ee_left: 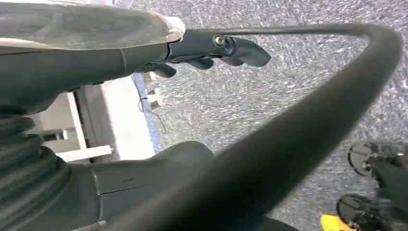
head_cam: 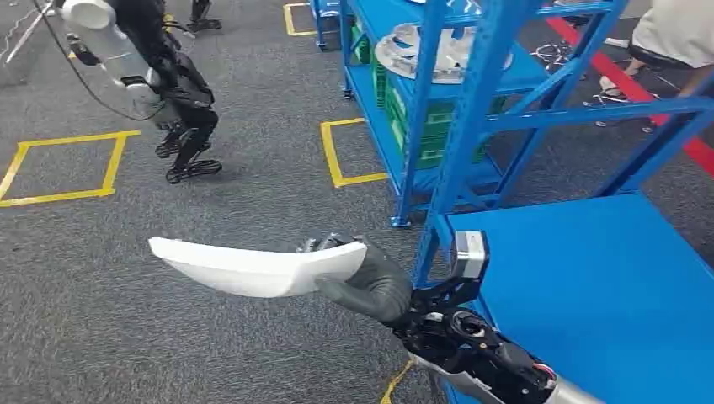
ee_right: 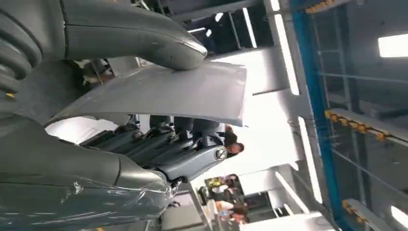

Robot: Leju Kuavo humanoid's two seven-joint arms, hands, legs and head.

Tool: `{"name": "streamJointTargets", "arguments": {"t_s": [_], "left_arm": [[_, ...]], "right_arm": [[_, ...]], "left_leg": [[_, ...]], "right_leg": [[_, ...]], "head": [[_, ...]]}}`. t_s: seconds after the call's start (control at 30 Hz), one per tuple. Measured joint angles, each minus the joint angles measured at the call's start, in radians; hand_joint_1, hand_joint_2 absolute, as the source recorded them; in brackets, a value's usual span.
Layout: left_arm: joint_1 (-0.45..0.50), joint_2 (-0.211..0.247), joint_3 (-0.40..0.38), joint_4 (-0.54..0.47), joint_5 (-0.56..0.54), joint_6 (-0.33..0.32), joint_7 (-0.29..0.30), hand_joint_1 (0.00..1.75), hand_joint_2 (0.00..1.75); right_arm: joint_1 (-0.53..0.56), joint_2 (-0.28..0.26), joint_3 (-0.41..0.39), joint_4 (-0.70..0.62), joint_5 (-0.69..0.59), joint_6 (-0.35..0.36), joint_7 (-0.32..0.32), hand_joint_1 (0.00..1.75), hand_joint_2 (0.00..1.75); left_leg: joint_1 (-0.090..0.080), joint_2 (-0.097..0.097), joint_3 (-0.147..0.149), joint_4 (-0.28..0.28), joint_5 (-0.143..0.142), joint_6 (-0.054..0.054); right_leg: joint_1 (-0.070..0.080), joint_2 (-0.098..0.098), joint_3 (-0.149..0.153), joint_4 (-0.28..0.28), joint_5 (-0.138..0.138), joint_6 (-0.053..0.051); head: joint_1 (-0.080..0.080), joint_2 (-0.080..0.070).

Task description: Take the parts from the cabinet and place them on the table.

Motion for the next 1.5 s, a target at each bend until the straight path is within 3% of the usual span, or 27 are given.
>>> {"name": "streamJointTargets", "arguments": {"t_s": [0.07,0.13,0.17,0.23,0.3,0.37,0.43,0.47,0.5,0.6,0.63,0.7,0.73,0.8,0.83,0.9,0.93,0.97,1.0,1.13,1.17,1.2,1.23,1.3,1.33,1.4,1.5], "left_arm": [[0.0,0.0,-0.001,0.0,-0.001,0.0,0.0,0.0,1.75],[0.004,0.0,-0.001,0.0,-0.002,0.0,0.0,0.0,1.75],[0.005,-0.001,-0.002,0.0,-0.002,0.0,0.0,0.0,1.75],[0.004,-0.001,-0.003,0.0,-0.002,0.0,0.0,0.0,1.75],[-0.001,-0.001,-0.003,0.0,-0.003,0.0,-0.001,0.0,1.75],[-0.002,-0.001,-0.004,0.0,-0.003,-0.002,-0.004,0.0,1.75],[-0.001,-0.002,-0.005,0.0,-0.004,-0.005,-0.006,0.0,1.75],[-0.001,-0.003,-0.005,0.0,-0.004,-0.006,-0.007,0.0,1.75],[-0.003,-0.006,-0.005,0.0,-0.004,-0.008,-0.007,0.0,1.75],[-0.001,-0.005,-0.006,0.0,-0.003,-0.01,-0.007,0.0,1.75],[0.002,-0.002,-0.007,0.001,0.0,-0.01,-0.007,0.0,1.75],[0.002,-0.001,-0.007,0.001,0.004,-0.008,-0.008,0.0,1.75],[-0.001,0.002,-0.007,0.001,0.008,-0.006,-0.008,0.0,1.75],[-0.004,0.005,-0.007,0.001,0.018,0.0,-0.009,0.0,1.75],[-0.002,0.007,-0.007,0.001,0.021,0.002,-0.009,0.0,1.75],[0.001,0.016,-0.007,0.002,0.024,0.003,-0.008,0.0,1.75],[0.002,0.018,-0.007,0.002,0.025,0.003,-0.006,0.0,1.75],[0.001,0.023,-0.007,0.002,0.027,0.004,-0.006,0.0,1.75],[-0.002,0.023,-0.007,0.002,0.028,0.004,-0.006,0.0,1.75],[0.001,0.027,-0.007,0.002,0.036,0.007,-0.006,0.0,1.75],[0.003,0.028,-0.007,0.002,0.037,0.008,-0.006,0.0,1.75],[0.002,0.027,-0.007,0.002,0.038,0.009,-0.006,0.0,1.75],[0.001,0.027,-0.007,0.002,0.039,0.011,-0.005,0.0,1.75],[-0.001,0.027,-0.007,0.002,0.039,0.011,-0.005,0.0,1.75],[-0.001,0.027,-0.007,0.002,0.039,0.011,-0.005,0.0,1.75],[0.0,0.027,-0.007,0.002,0.041,0.011,-0.004,0.0,1.75],[0.0,0.027,-0.007,0.002,0.041,0.011,-0.004,0.0,1.75]], "right_arm": [[0.0,0.0,-0.002,0.0,0.001,0.0,0.0,1.31,1.75],[0.0,0.0,-0.003,-0.001,0.001,-0.001,0.0,1.31,1.75],[0.0,0.0,-0.005,-0.002,0.001,-0.001,0.0,1.31,1.75],[0.0,0.0,-0.007,-0.002,0.001,-0.001,-0.001,1.31,1.75],[0.007,-0.002,-0.01,-0.001,0.001,-0.002,0.0,1.31,1.75],[0.012,-0.002,-0.01,0.0,0.003,-0.004,0.001,1.31,1.75],[0.012,-0.002,-0.011,-0.001,0.006,-0.006,0.002,1.31,1.75],[0.011,-0.002,-0.011,-0.001,0.007,-0.007,0.002,1.31,1.75],[0.013,-0.002,-0.012,-0.002,0.007,-0.008,0.002,1.31,1.75],[0.019,-0.003,-0.015,-0.003,0.011,-0.014,0.003,1.31,1.75],[0.02,-0.003,-0.017,-0.006,0.015,-0.015,0.004,1.31,1.75],[0.022,-0.003,-0.02,-0.013,0.018,-0.016,0.003,1.31,1.75],[0.024,-0.003,-0.022,-0.013,0.018,-0.016,0.003,1.31,1.75],[0.034,-0.003,-0.028,-0.013,0.021,-0.016,0.005,1.31,1.75],[0.04,-0.003,-0.031,-0.013,0.021,-0.016,0.004,1.31,1.75],[0.045,-0.003,-0.034,-0.013,0.025,-0.015,0.003,1.31,1.75],[0.045,-0.003,-0.035,-0.013,0.025,-0.015,0.002,1.31,1.75],[0.045,-0.003,-0.035,-0.014,0.025,-0.015,0.002,1.31,1.75],[0.046,-0.003,-0.036,-0.016,0.025,-0.014,0.002,1.31,1.75],[0.046,-0.003,-0.039,-0.019,0.026,-0.008,0.001,1.31,1.75],[0.045,-0.003,-0.04,-0.021,0.026,-0.008,0.001,1.31,1.75],[0.045,-0.003,-0.04,-0.021,0.026,-0.007,0.0,1.31,1.75],[0.045,-0.003,-0.041,-0.021,0.026,-0.005,0.0,1.31,1.75],[0.05,-0.004,-0.043,-0.021,0.026,-0.005,0.002,1.31,1.75],[0.053,-0.005,-0.043,-0.021,0.026,-0.005,0.002,1.31,1.75],[0.053,-0.005,-0.043,-0.021,0.026,-0.002,0.002,1.31,1.75],[0.053,-0.005,-0.043,-0.021,0.026,-0.002,0.002,1.31,1.75]], "left_leg": [[-0.005,-0.025,-0.003,0.004,-0.005,0.012],[-0.006,-0.047,0.0,0.0,-0.005,0.024],[0.003,-0.054,0.006,-0.004,-0.003,0.028],[0.003,-0.073,0.011,-0.004,-0.007,0.037],[-0.001,-0.101,0.013,-0.004,-0.009,0.041],[-0.004,-0.13,0.019,-0.004,-0.011,0.042],[-0.005,-0.163,0.028,-0.004,-0.014,0.041],[-0.002,-0.175,0.029,-0.004,-0.016,0.04],[-0.004,-0.186,0.024,-0.001,-0.016,0.036],[0.01,-0.227,0.007,-0.005,-0.005,0.016],[0.002,-0.239,0.006,-0.006,-0.002,0.008],[-0.003,-0.127,-0.016,0.05,-0.046,0.001],[-0.001,-0.104,-0.055,0.124,-0.083,-0.003],[0.003,-0.089,-0.141,0.286,-0.142,-0.011],[0.006,-0.085,-0.163,0.323,-0.143,-0.015],[0.011,-0.077,-0.127,0.248,-0.087,-0.02],[0.013,-0.066,-0.073,0.145,-0.039,-0.021],[0.013,-0.037,-0.02,0.051,-0.004,-0.02],[0.006,0.015,0.011,-0.01,-0.003,-0.015],[-0.003,-0.039,0.01,-0.007,-0.004,0.014],[0.009,-0.049,0.017,-0.013,-0.001,0.022],[0.009,-0.057,0.02,-0.013,-0.003,0.027],[0.008,-0.066,0.021,-0.013,-0.004,0.035],[0.006,-0.091,0.021,-0.012,-0.005,0.038],[0.005,-0.105,0.022,-0.012,-0.006,0.038],[0.004,-0.134,0.027,-0.012,-0.007,0.038],[0.004,-0.134,0.027,-0.012,-0.007,0.038]], "right_leg": [[-0.002,-0.016,0.009,-0.002,-0.006,0.01],[-0.005,-0.035,0.019,-0.005,-0.012,0.022],[-0.012,-0.011,0.009,0.007,-0.026,0.028],[-0.013,0.06,-0.053,0.156,-0.105,0.029],[-0.013,0.083,-0.142,0.324,-0.155,0.028],[-0.011,0.089,-0.154,0.317,-0.113,0.021],[-0.009,0.108,-0.091,0.149,-0.005,0.008],[-0.006,0.152,-0.058,0.059,0.04,0.001],[-0.011,0.196,-0.049,0.038,0.028,-0.004],[-0.003,0.168,-0.032,0.015,0.023,-0.005],[-0.013,0.155,-0.025,0.001,0.029,-0.011],[-0.014,0.124,-0.013,-0.015,0.036,-0.018],[-0.012,0.108,-0.013,-0.015,0.035,-0.021],[-0.011,0.073,-0.013,-0.014,0.031,-0.024],[-0.011,0.059,-0.013,-0.014,0.03,-0.023],[-0.013,0.034,-0.01,-0.013,0.024,-0.021],[-0.013,0.021,-0.007,-0.012,0.021,-0.016],[-0.014,0.011,-0.002,-0.012,0.017,-0.011],[-0.005,0.002,0.0,-0.011,0.011,-0.004],[-0.004,-0.035,0.019,-0.013,-0.004,0.017],[-0.012,-0.014,0.016,-0.006,-0.015,0.026],[-0.014,0.045,0.001,0.036,-0.043,0.029],[-0.015,0.072,-0.032,0.111,-0.083,0.029],[-0.014,0.088,-0.124,0.299,-0.155,0.032],[-0.014,0.089,-0.153,0.346,-0.161,0.032],[-0.014,0.091,-0.143,0.296,-0.102,0.027],[-0.014,0.091,-0.143,0.296,-0.102,0.027]], "head": [[0.017,0.0],[0.016,0.0],[0.017,0.0],[0.034,0.0],[0.045,0.0],[0.052,0.0],[0.057,0.0],[0.06,0.0],[0.056,0.0],[0.066,0.0],[0.065,0.0],[0.045,0.0],[0.037,0.0],[0.034,0.0],[0.029,0.0],[0.021,0.0],[0.017,0.0],[0.013,0.0],[0.005,0.0],[0.018,0.0],[0.018,0.0],[0.024,0.0],[0.031,0.0],[0.045,0.0],[0.05,0.0],[0.054,0.0],[0.054,0.0]]}}
